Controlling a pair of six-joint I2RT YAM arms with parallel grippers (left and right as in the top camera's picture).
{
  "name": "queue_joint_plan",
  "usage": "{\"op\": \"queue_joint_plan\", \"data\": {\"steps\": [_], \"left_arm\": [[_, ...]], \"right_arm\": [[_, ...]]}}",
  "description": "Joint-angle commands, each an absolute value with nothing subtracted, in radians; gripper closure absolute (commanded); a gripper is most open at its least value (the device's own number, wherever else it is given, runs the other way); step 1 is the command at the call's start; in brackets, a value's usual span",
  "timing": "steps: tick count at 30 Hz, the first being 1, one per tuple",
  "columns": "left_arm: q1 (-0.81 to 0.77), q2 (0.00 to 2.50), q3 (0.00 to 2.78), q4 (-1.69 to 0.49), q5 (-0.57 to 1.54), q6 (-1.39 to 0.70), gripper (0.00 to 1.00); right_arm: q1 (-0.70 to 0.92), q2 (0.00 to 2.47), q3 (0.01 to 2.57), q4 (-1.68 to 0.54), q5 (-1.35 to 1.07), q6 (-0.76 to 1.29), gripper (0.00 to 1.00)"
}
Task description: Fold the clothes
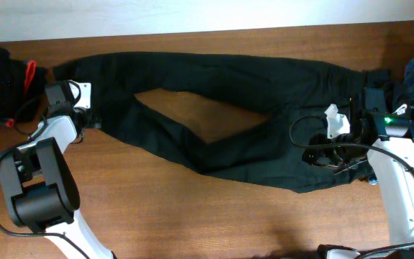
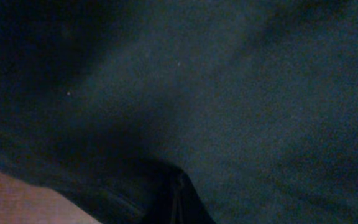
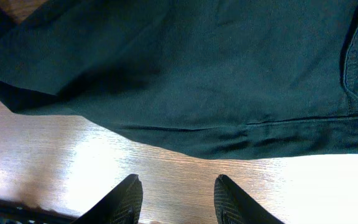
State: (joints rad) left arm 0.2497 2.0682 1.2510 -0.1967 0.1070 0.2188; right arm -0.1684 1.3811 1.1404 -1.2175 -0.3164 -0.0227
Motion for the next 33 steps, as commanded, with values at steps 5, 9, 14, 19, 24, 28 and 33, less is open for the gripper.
{"op": "queue_joint_plan", "data": {"steps": [5,9,14,19,24,28,33], "left_arm": [[0.262,2.094,1.233,-0.465,-0.221,-0.047,0.99],[0.283,2.094,1.233,-0.618,-0.371,-0.192,1.00],[0.318,2.094,1.233,-0.739,-0.388,-0.210,1.00],[0.359,2.088,1.233,-0.836,-0.471,-0.258,0.99],[0.408,2.046,1.233,-0.885,-0.529,-0.299,0.99],[0.442,1.983,1.233,-0.886,-0.519,-0.299,0.99],[0.459,1.884,1.235,-0.855,-0.481,-0.299,0.85]], "right_arm": [[-0.163,1.383,1.135,-1.210,-0.329,-0.017,0.53],[-0.163,1.383,1.135,-1.211,-0.329,-0.017,0.53],[-0.164,1.383,1.135,-1.214,-0.329,-0.017,0.53],[-0.164,1.383,1.135,-1.215,-0.329,-0.017,0.53],[-0.164,1.383,1.135,-1.219,-0.329,-0.017,0.53],[-0.164,1.383,1.135,-1.219,-0.329,-0.017,0.53],[-0.164,1.383,1.135,-1.218,-0.330,-0.017,0.52]]}}
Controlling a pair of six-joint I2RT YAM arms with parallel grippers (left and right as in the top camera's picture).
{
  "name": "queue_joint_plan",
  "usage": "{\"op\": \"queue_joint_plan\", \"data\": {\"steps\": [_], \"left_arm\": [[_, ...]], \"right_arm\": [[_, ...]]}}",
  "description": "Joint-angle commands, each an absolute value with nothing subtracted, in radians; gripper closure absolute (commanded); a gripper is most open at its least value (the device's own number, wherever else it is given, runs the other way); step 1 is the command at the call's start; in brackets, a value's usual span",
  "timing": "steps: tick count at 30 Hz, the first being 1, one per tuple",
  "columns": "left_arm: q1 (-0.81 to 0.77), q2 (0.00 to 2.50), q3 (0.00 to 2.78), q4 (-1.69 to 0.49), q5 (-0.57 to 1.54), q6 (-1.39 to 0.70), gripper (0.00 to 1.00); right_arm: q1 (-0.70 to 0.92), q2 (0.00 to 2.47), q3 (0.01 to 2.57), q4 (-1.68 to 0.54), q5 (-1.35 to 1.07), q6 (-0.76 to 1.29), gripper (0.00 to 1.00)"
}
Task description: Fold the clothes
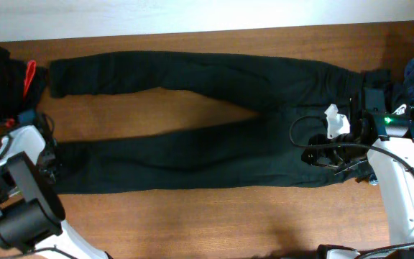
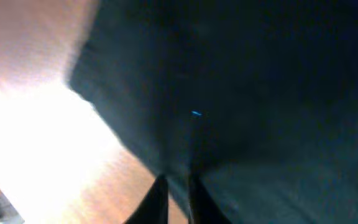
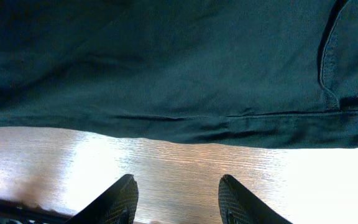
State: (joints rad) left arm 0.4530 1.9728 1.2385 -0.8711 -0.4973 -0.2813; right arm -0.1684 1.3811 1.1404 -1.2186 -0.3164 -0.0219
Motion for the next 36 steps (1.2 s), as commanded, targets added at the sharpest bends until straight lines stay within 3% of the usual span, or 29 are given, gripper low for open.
{"op": "queue_joint_plan", "data": {"steps": [1,5,10,12,17,22,25,30,36], "left_arm": [[0.459,1.864,1.240,-0.849,-0.463,-0.299,0.83],[0.458,1.769,1.283,-0.837,-0.319,-0.298,0.70],[0.458,1.652,1.346,-0.793,-0.030,-0.241,0.25],[0.458,1.617,1.353,-0.754,0.120,-0.196,0.16],[0.446,1.579,1.353,-0.637,0.382,-0.122,0.14],[0.385,1.606,1.353,-0.560,0.347,-0.088,0.24],[0.345,1.641,1.353,-0.496,0.315,-0.088,0.25],[0.274,1.750,1.353,-0.322,0.239,-0.086,0.26],[0.213,1.902,1.353,-0.053,0.239,-0.047,0.20]], "right_arm": [[-0.164,1.383,1.135,-1.216,-0.330,-0.017,0.52],[-0.164,1.383,1.149,-1.209,-0.330,-0.017,0.52],[-0.164,1.383,1.202,-1.185,-0.338,-0.016,0.51],[-0.164,1.383,1.226,-1.148,-0.349,0.002,0.52],[-0.164,1.383,1.263,-0.976,-0.359,0.010,0.48],[-0.164,1.401,1.263,-0.805,-0.359,0.010,0.40],[-0.164,1.429,1.262,-0.729,-0.358,0.009,0.36],[-0.164,1.518,1.262,-0.638,-0.290,0.009,0.01],[-0.164,1.642,1.262,-0.632,-0.250,0.009,0.01]]}}
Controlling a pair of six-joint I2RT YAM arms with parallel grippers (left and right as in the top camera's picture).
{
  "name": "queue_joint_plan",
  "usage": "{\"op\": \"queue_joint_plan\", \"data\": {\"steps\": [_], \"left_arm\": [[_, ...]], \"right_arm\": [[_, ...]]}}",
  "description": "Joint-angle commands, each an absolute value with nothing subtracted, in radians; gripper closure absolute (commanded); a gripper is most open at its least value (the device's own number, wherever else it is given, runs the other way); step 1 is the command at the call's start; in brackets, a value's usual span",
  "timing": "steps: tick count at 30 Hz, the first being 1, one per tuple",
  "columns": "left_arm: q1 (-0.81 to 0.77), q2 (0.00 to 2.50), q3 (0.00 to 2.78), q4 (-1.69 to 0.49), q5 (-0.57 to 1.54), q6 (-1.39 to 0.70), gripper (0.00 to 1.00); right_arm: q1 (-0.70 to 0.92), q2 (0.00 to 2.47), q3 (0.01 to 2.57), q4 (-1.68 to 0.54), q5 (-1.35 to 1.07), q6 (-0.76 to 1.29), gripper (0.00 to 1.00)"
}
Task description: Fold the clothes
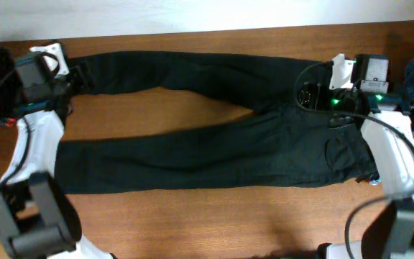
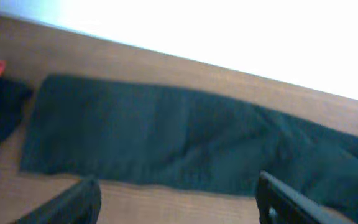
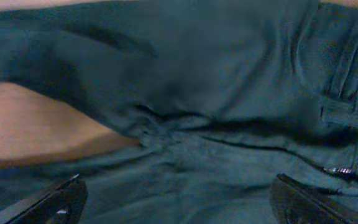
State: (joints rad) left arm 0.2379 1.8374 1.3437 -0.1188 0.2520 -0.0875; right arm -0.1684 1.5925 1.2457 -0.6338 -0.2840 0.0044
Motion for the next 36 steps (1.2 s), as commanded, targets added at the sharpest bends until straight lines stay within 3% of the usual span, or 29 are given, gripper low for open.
{"op": "queue_joint_plan", "data": {"steps": [1,8,10,18,23,30,36], "left_arm": [[0.204,1.928,1.353,-0.005,0.239,-0.031,0.17],[0.160,2.093,1.353,0.208,0.190,0.039,0.13],[0.155,2.132,1.353,0.255,0.131,0.039,0.07],[0.154,2.260,1.358,0.352,0.096,0.062,0.08],[0.154,2.304,1.364,0.338,0.096,0.083,0.11],[0.157,2.307,1.364,0.224,0.053,0.179,0.35],[0.178,2.307,1.364,0.097,-0.039,0.228,0.37]], "right_arm": [[-0.164,1.660,1.262,-0.632,-0.250,0.009,0.01],[-0.165,1.723,1.262,-0.570,-0.250,0.009,0.01],[-0.165,1.719,1.262,-0.560,-0.250,0.009,0.01],[-0.165,1.719,1.262,-0.572,-0.250,0.009,0.01],[-0.165,1.719,1.262,-0.598,-0.250,0.009,0.01],[-0.166,1.719,1.262,-0.624,-0.250,0.009,0.01],[-0.185,1.719,1.262,-0.623,-0.223,0.009,0.01]]}}
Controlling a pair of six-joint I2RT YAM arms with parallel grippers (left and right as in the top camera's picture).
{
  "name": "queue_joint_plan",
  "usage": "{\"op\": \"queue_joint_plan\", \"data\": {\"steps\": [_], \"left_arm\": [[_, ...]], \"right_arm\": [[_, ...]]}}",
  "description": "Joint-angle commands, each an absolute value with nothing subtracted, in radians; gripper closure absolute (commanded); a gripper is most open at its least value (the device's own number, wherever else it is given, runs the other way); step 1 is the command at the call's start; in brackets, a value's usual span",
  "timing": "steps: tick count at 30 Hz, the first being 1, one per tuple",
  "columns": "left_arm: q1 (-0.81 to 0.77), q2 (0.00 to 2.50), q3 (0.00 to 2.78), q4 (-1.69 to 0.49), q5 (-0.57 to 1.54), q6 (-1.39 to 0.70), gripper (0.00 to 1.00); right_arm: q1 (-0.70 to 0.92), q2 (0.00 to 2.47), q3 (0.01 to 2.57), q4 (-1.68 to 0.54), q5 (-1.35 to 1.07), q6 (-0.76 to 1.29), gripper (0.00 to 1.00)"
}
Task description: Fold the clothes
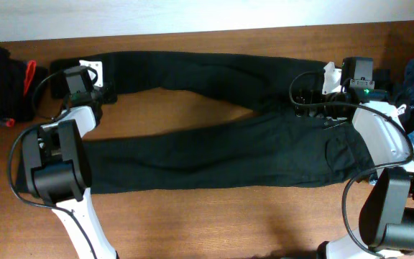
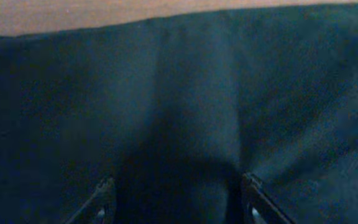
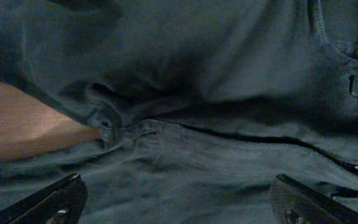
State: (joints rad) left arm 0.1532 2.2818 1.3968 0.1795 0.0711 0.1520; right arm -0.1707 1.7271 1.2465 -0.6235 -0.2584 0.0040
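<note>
Black trousers (image 1: 214, 122) lie flat on the table, both legs stretched to the left and the waist at the right. My left gripper (image 1: 92, 90) is low over the far leg near its cuff. Dark cloth fills the left wrist view, where the left gripper (image 2: 178, 199) stands open with its fingers (image 2: 104, 193) astride the cloth. My right gripper (image 1: 307, 97) sits over the crotch, by the far leg's top. In the right wrist view it (image 3: 179, 202) is wide open, and the crotch seam (image 3: 123, 127) lies just ahead of it.
A black garment with a red strap (image 1: 2, 90) lies at the table's far left. Blue denim clothes are piled at the right edge. Bare wood (image 1: 214, 223) runs along the front of the table. A white wall borders the back.
My left gripper was raised above the far leg's cuff and is now down on that leg. The right gripper has come closer to the crotch. Both are still open. The trousers have not moved.
At first the near leg lay bent in a V, with my left gripper at its cuff and my right open by the waist's near edge. Then the near leg lay straight, cuff in my left gripper. Later both grippers were open over the far side, and now sit low on it.
</note>
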Motion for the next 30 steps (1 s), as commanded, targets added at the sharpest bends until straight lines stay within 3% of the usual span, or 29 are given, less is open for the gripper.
{"op": "queue_joint_plan", "data": {"steps": [1,5,9,11,14,17,18,26,29,30], "left_arm": [[0.183,2.307,1.364,0.083,-0.060,0.233,0.37],[0.214,2.307,1.364,0.022,-0.170,0.251,0.38],[0.253,2.307,1.364,-0.034,-0.194,0.287,0.49],[0.274,2.306,1.364,-0.073,-0.199,0.286,0.60],[0.299,2.306,1.364,-0.127,-0.199,0.286,0.67],[0.306,2.300,1.364,-0.171,-0.199,0.286,0.96],[0.306,2.295,1.364,-0.194,-0.199,0.286,0.99],[0.277,2.246,1.365,-0.236,-0.165,0.285,0.99],[0.242,2.218,1.377,-0.217,-0.035,0.285,0.85],[0.229,2.214,1.383,-0.212,0.004,0.285,0.85]], "right_arm": [[-0.192,1.719,1.262,-0.624,-0.204,0.009,0.01],[-0.224,1.719,1.262,-0.633,-0.183,0.009,0.01],[-0.256,1.719,1.262,-0.640,-0.183,0.009,0.01],[-0.265,1.719,1.262,-0.640,-0.183,0.009,0.01],[-0.271,1.719,1.262,-0.641,-0.182,0.009,0.01],[-0.271,1.720,1.262,-0.641,-0.183,0.009,0.01],[-0.271,1.720,1.262,-0.643,-0.182,0.009,0.01],[-0.270,1.724,1.262,-0.627,-0.197,-0.071,0.01],[-0.270,1.725,1.262,-0.608,-0.238,-0.136,0.01],[-0.270,1.725,1.262,-0.600,-0.255,-0.159,0.01]]}}
